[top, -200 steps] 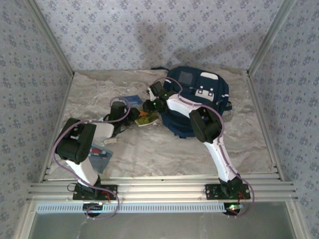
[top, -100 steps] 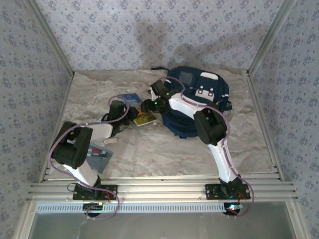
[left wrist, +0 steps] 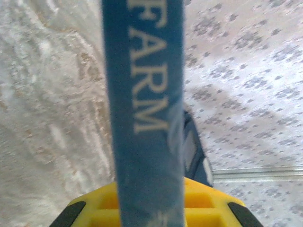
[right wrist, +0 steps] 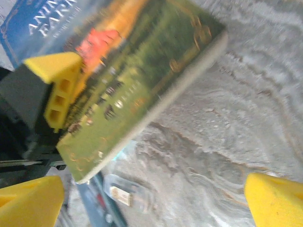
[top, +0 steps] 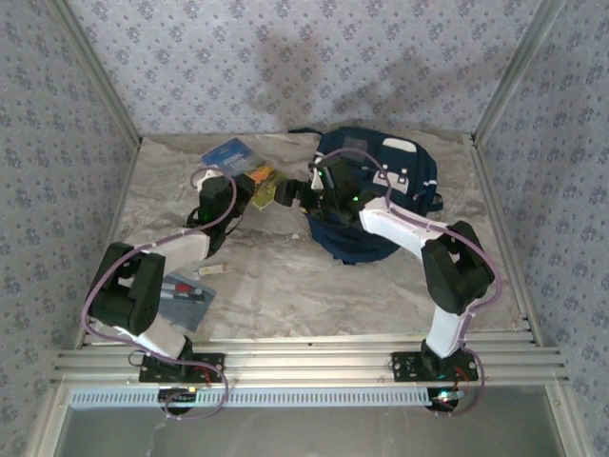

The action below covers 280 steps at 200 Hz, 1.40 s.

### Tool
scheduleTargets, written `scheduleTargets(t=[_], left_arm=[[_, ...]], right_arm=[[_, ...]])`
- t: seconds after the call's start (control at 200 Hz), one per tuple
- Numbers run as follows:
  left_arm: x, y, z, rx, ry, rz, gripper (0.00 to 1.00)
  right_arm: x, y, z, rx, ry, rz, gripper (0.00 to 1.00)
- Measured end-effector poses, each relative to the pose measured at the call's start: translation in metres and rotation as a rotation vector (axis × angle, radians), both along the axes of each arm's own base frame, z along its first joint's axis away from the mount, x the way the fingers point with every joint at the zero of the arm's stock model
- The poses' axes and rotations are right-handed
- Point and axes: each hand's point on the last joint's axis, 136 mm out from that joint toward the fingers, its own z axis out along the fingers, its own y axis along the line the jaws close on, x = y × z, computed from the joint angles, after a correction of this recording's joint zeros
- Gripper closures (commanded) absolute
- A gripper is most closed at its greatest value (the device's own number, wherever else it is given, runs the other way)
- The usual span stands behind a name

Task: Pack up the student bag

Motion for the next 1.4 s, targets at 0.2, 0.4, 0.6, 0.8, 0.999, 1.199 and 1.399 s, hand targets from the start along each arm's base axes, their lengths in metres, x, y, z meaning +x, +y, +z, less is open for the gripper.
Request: scheduleTargets(t=[0.2,0.4,0.6,0.8,0.999,1.199,1.399], left_arm=[[-0.005,-0.013,0.017,-0.087,-0.07,-0.006,1.0],[-0.023,-0.025,0.009,-0.096,-0.052,-0.037,1.0],[-0.026,-0.022,0.014,-0.128,-0.061,-0.019,1.0],[-0.027,-0.025,0.017,-0.142,-0.066,-0.02,1.0],[-0.029,-0.027,0.011,-0.137,-0.044,-0.027,0.68],[-0.038,-0.048,0.001,-0.091,0.018,-0.132,0.06],[-0.034,-0.061,0.007,0.036,0.038,-0.214,0.06]], right_arm=[[-0.002,0.011,-0.008,0.176,0.033,-0.051,0.0],[0.009,0.02,0.02,0.345,-0.033,-0.074,0.03],[0.016,0.023,0.034,0.436,-0.05,-0.088,0.32],[0.019,0.021,0.021,0.459,-0.013,-0.11,0.74],[0.017,0.014,0.023,0.473,-0.02,-0.118,1.0],[0.017,-0.026,0.01,0.425,-0.015,-0.178,1.0],[0.013,-0.107,0.006,0.259,-0.036,-0.3,1.0]])
